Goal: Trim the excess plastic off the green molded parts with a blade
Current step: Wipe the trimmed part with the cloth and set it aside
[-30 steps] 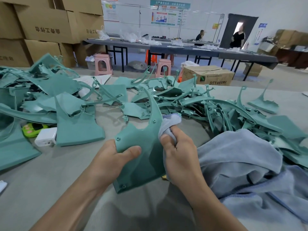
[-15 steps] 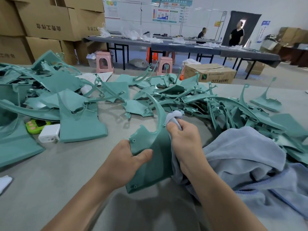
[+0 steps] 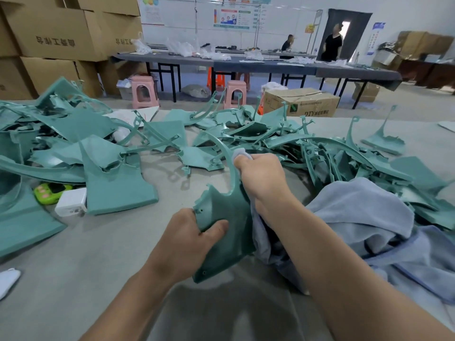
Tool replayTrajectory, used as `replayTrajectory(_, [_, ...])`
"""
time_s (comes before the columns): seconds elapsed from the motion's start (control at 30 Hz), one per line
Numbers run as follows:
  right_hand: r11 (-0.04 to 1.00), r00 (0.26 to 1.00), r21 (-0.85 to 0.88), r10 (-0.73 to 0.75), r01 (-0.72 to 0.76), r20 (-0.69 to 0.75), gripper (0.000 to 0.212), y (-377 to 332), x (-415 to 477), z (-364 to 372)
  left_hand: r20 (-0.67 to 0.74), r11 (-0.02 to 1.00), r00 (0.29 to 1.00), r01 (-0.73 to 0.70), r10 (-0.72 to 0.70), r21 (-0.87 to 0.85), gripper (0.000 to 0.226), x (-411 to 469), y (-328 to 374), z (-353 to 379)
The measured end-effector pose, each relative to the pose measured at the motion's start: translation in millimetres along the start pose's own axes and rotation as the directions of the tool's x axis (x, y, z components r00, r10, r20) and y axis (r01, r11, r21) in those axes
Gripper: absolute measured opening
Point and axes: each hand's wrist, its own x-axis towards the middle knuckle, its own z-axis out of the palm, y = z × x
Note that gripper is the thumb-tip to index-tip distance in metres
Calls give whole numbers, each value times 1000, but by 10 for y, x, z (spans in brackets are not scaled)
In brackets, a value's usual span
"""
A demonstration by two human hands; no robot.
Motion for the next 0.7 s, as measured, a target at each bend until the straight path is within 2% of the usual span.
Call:
replayTrajectory(0.1, [1000, 1000, 21, 10, -10, -8, 60, -102, 75, 12, -8, 999, 1000, -2, 2, 40, 23, -19, 23, -3])
replayTrajectory(0.2, [1000, 999, 11, 8, -7, -43, 53, -193, 85, 30, -9, 999, 1000, 6, -6, 44, 21, -12, 26, -18])
replayTrajectory(0.37, [997, 997, -36, -70, 69, -33, 46, -214, -5, 29, -38, 999, 999, -27, 28, 30, 18, -50, -20, -21])
replayTrajectory(0.43, [994, 994, -11, -109, 109, 10, 41, -169, -60, -12, -56, 999, 998, -21, 20, -25, 12, -55, -38, -15])
replayTrajectory(0.5, [990, 988, 38, -136, 134, 66, 47, -115, -131, -71, -96, 994, 995, -2, -8, -107, 3, -23, -38, -11])
replayTrajectory(0.6, [981, 977, 133, -158, 139, 142, 48, -1, -261, -125, -125, 976, 990, 39, -67, -213, 15, 22, -32, -12])
replayTrajectory(0.7, [975, 969, 177, -166, 134, 181, 63, 153, -400, -173, -125, 945, 985, 70, -115, -319, 17, 34, -43, 10])
